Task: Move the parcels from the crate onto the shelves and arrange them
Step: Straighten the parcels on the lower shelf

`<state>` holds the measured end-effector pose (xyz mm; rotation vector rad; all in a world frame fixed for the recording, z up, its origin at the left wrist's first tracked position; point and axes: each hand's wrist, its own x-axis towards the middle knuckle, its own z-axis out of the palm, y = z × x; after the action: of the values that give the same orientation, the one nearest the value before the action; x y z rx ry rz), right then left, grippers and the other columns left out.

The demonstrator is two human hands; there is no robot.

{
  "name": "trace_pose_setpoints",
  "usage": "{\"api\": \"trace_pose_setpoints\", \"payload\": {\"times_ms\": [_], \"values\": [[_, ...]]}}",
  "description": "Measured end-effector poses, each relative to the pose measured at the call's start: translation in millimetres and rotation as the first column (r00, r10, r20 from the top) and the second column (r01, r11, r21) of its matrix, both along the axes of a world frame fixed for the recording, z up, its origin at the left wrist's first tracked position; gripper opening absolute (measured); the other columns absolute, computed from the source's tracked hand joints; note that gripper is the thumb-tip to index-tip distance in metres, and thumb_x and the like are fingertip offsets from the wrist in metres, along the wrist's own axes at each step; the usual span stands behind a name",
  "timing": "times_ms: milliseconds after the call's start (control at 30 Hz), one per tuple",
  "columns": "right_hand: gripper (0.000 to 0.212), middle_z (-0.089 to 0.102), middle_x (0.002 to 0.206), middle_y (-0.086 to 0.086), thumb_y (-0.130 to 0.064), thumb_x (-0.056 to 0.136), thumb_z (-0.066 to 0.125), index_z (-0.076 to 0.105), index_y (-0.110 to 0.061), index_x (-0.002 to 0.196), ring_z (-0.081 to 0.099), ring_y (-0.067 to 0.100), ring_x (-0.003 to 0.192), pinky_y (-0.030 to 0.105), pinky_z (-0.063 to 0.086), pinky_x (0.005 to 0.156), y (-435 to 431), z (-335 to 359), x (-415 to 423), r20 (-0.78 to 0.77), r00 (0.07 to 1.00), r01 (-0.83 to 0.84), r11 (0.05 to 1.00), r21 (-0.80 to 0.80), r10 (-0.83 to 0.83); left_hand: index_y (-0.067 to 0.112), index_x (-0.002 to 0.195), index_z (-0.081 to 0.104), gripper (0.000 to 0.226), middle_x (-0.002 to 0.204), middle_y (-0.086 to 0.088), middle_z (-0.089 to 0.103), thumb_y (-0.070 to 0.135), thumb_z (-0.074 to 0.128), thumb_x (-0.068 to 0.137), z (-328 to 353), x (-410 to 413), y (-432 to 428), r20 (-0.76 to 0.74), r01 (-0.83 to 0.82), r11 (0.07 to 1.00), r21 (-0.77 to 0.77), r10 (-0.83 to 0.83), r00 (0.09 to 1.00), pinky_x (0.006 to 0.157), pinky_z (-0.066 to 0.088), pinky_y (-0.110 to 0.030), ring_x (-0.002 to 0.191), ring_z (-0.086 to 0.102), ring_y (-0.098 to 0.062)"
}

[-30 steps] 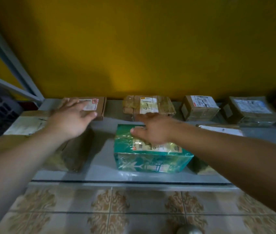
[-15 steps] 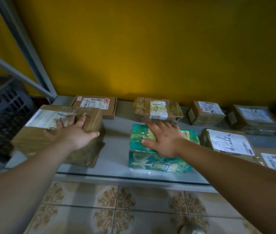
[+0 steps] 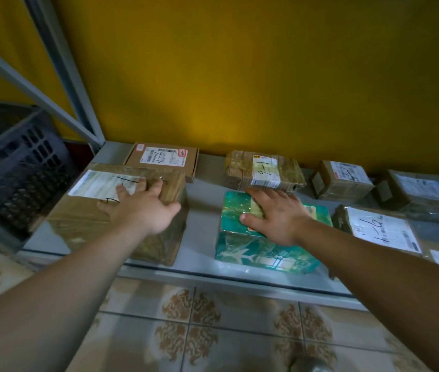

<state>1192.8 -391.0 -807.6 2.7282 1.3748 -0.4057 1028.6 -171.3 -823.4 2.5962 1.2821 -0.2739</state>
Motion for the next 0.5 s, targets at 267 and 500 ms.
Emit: {"api": "trace_pose_setpoints", "payload": {"times_ms": [267,500], "values": [[0.079,0.028,0.159,0.005,-0.075,0.091,0.028,0.015,-0.032,0.156,0.027,0.026,0.144,0.047,0.023,0.115,-5,0,-7,0.021,1.000,-0.002,0.999,0.036,0.001,0.042,0.151,-0.007,0.079,0.162,0.009,-0.012,0.073,0.030,0.088,-1,-5,-12,-0.050,0.044,0.999,0.017,-0.043,0.998,0.111,0.009,-0.070,0.147,-0.008,-0.039],[0.079,0.034,0.155,0.006,-0.076,0.090,0.031,0.017,-0.033,0.155,0.032,0.026,0.141,0.045,0.026,0.113,-6,3,-10,0.019,1.000,-0.012,1.000,0.025,0.011,0.036,0.154,0.001,0.073,0.163,0.003,-0.004,0.066,0.027,0.092,6,9,-20,-0.006,0.003,1.000,0.021,-0.003,1.000,0.108,0.005,-0.074,0.146,-0.006,-0.041]]}}
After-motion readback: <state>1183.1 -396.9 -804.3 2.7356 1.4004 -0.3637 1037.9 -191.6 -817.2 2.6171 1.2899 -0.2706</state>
